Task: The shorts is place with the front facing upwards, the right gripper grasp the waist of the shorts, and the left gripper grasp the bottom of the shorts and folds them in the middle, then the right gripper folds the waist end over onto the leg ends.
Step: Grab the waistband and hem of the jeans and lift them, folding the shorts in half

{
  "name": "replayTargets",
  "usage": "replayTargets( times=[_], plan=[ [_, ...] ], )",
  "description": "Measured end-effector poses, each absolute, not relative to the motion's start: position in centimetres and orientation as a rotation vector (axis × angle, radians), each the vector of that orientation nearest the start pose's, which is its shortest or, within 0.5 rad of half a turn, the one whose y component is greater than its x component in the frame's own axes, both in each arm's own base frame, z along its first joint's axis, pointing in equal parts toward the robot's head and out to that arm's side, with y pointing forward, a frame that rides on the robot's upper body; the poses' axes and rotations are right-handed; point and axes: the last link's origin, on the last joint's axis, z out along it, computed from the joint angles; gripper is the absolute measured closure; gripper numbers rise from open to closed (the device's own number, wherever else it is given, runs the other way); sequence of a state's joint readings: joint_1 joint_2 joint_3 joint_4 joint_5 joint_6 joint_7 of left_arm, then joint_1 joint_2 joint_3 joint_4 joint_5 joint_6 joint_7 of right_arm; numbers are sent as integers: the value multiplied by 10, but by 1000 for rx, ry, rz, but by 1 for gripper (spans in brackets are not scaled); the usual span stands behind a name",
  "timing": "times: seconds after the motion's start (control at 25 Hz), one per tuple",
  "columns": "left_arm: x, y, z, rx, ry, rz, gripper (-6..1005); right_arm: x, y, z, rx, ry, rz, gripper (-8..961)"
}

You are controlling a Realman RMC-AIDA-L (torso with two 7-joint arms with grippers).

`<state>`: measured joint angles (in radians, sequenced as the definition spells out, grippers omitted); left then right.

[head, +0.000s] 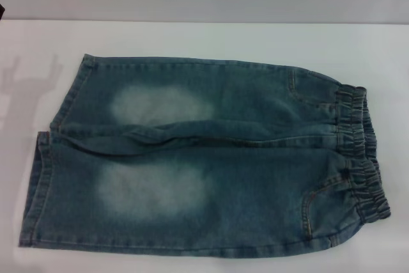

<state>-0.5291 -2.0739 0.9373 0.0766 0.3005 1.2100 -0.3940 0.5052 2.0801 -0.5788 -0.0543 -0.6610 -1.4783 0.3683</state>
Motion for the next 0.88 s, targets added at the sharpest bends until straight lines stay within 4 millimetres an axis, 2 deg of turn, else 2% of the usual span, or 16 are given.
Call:
replayTargets(
  times=[0.88],
  plan=[
    [-328, 369, 43, -1380, -606, -866, 173, 315, 340, 62, -1309, 390, 1000, 441]
  ],
)
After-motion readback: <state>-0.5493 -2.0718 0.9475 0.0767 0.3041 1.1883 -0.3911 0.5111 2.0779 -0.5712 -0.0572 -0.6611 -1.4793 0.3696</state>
